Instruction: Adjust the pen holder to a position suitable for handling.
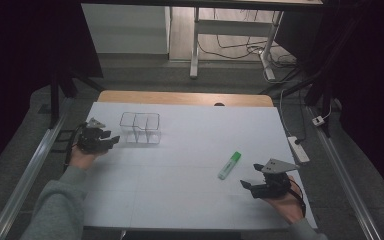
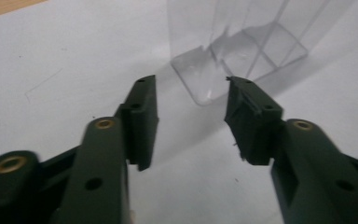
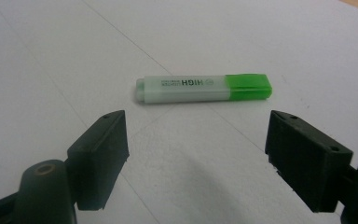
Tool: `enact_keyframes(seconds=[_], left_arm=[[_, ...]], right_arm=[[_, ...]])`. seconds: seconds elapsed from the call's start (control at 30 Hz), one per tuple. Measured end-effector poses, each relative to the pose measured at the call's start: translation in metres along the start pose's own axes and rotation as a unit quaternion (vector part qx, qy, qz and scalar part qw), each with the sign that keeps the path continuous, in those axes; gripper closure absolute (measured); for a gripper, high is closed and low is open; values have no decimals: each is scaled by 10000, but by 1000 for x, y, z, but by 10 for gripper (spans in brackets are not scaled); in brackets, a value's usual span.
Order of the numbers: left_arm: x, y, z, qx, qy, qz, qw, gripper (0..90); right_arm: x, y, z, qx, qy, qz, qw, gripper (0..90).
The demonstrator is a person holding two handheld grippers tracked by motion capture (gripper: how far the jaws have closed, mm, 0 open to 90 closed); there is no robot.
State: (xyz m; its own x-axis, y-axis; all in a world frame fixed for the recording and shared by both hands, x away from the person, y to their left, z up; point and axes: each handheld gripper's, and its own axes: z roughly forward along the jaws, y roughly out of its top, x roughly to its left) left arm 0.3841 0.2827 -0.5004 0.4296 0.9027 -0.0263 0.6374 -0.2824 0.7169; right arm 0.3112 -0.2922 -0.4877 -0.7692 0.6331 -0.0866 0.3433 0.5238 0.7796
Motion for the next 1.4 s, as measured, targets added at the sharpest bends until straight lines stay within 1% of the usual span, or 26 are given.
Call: enact_keyframes(seconds=[0.03, 0.07, 0.1, 0.2, 0.3, 0.43, 0.57, 0.67, 0.83, 0.9, 1.07, 1.2, 1.4], left_arm=[[2, 2, 3, 18, 10, -4, 10000, 618], [4, 3, 5, 35, 22, -10, 10000, 618], [6, 4, 8, 40, 15, -35, 10000, 646], [10, 7, 16, 28, -114, -168, 9998, 767], [13, 10, 23, 56, -179, -216, 9996, 886], [14, 14, 32, 90, -299, -255, 9992, 888], [15, 14, 37, 124, -428, -281, 9986, 888], [14, 14, 39, 147, -413, -284, 9986, 888], [14, 15, 39, 158, -444, -335, 9983, 888], [13, 15, 40, 170, -506, -322, 9981, 889], [6, 19, 44, 180, -603, -234, 9977, 888], [-1, 23, 47, 192, -717, -214, 9970, 888], [-11, 28, 49, 210, -841, -66, 9962, 888]], right_arm=[[0, 0, 0, -10, -15, 13, 10000, 206], [0, 0, 0, -10, -15, 13, 10000, 206], [-1, -1, 0, -19, -8, -1, 10000, 206], [-2, -2, 0, 3, -11, 19, 10000, 205], [-2, -2, 0, 0, -11, 20, 10000, 205], [-3, -2, 0, -32, -23, 40, 10000, 204], [-3, -3, -1, -17, -54, 64, 10000, 205], [-4, -3, -2, -40, -39, 71, 10000, 205], [-3, -2, -2, -47, -61, 55, 10000, 205], [-3, -1, -2, -54, -51, 61, 10000, 205], [-3, -1, -2, -42, -42, 33, 10000, 205], [-2, -1, -2, -41, -45, 32, 10000, 205], [-2, -1, -2, -41, -41, 32, 10000, 205]])
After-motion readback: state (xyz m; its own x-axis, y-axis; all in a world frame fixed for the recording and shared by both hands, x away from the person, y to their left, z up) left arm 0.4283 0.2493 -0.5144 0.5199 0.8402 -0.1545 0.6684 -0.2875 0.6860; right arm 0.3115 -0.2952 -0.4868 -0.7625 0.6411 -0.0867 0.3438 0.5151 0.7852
